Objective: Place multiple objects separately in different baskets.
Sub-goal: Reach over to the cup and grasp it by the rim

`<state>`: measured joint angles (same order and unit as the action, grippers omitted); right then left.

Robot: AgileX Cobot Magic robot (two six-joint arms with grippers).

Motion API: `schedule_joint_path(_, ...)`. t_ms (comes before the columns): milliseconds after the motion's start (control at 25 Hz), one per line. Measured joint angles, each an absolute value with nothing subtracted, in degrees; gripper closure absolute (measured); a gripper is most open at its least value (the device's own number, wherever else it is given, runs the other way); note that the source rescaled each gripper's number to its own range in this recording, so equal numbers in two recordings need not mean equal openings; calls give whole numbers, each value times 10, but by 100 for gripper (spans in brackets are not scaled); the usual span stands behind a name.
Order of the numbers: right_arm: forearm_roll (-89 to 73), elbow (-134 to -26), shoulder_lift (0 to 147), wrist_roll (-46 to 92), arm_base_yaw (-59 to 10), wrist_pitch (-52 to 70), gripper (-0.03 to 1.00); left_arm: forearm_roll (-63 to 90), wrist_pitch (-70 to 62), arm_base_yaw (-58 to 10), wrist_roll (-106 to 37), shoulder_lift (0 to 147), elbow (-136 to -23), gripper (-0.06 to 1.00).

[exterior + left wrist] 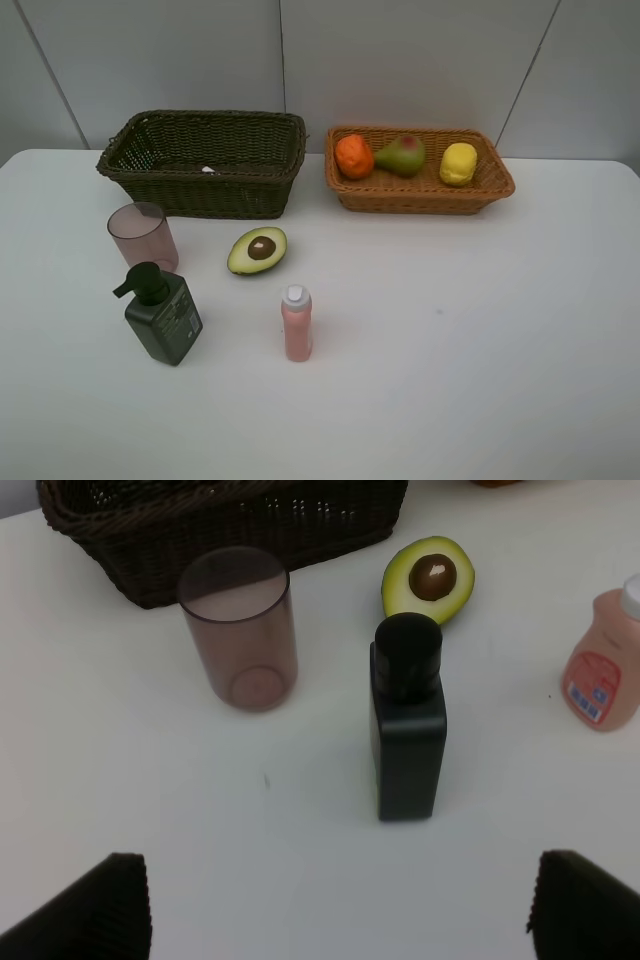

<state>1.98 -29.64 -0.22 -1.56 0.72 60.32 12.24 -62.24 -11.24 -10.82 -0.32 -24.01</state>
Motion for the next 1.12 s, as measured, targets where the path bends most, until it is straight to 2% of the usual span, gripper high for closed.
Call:
schedule_joint_path(280, 20, -296, -2, -17, 7, 603, -3, 108, -598, -112, -108, 35, -286, -6)
schedule_joint_path(1120, 20, -296, -2, -17, 7, 602, -3, 10, -472, -112, -73, 558, -517, -6)
